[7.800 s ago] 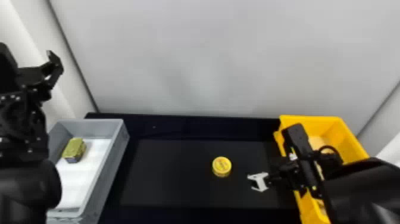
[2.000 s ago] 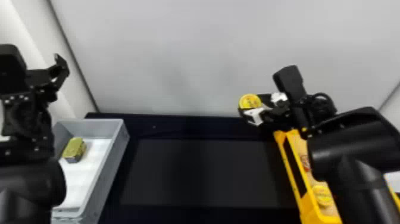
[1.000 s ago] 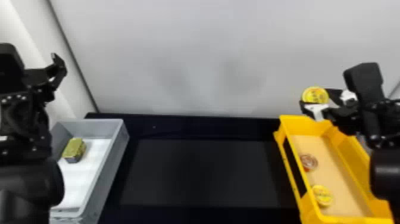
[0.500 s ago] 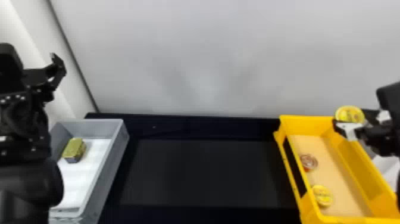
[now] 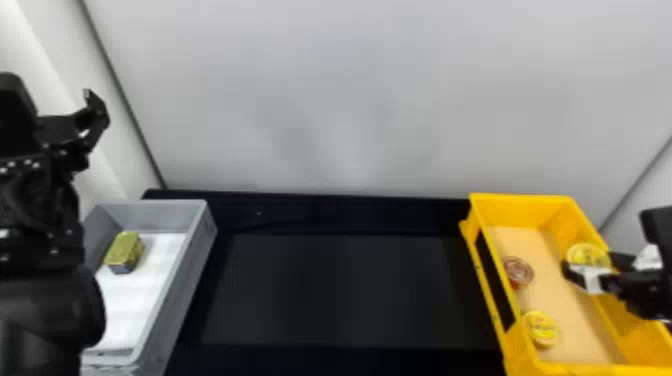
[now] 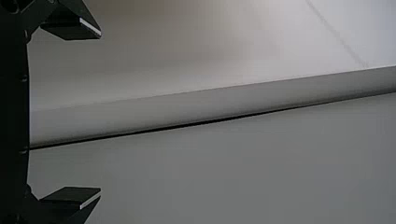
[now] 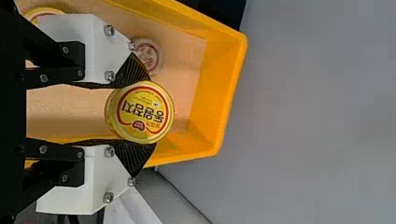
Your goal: Pick up the round yellow can and place it in the yellow rectangular box
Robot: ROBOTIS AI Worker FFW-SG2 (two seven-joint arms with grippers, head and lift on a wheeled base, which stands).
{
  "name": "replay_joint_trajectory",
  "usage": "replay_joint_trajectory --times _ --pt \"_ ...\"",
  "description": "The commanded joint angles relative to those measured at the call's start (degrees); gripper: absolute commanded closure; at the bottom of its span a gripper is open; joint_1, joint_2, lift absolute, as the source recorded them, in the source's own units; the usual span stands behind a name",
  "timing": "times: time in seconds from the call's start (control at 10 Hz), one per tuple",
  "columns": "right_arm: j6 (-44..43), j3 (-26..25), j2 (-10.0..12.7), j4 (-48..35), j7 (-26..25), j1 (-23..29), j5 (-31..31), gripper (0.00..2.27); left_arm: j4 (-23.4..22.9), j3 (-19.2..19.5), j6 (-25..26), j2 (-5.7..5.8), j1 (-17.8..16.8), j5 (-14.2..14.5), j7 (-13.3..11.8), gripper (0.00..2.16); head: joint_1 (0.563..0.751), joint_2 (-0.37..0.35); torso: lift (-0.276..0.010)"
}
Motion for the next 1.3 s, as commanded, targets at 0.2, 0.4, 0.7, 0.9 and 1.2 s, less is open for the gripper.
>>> replay_joint_trajectory --times 0.2,0.4,0.7,0.9,1.2 --pt "-0.91 0.55 0.02 9.77 -0.09 0.06 -2.55 0.76 -0.02 0.04 0.0 -0.15 0.01 0.0 0.0 0.1 0.694 0.014 -0.061" --pt "-0.83 0.2 -0.07 11.71 -0.09 0.06 -2.55 0.76 -0.02 0.13 0.0 -0.15 0.1 0.0 0.0 0.1 0.694 0.014 -0.061" --pt "-0.83 0.38 -0.24 11.27 0.08 -0.73 -2.64 0.73 -0.02 0.04 0.0 -0.15 0.01 0.0 0.0 0.1 0.694 0.014 -0.061" --pt "-0.83 0.82 -0.33 10.83 0.17 -0.99 -2.64 0.57 -0.02 0.04 0.0 -0.15 0.01 -0.09 0.0 0.1 0.694 0.014 -0.061" --pt "-0.83 1.17 -0.51 10.83 0.61 -1.26 -2.64 0.24 0.16 0.04 0.0 -0.15 0.01 -0.09 0.0 0.1 0.694 0.014 -0.061"
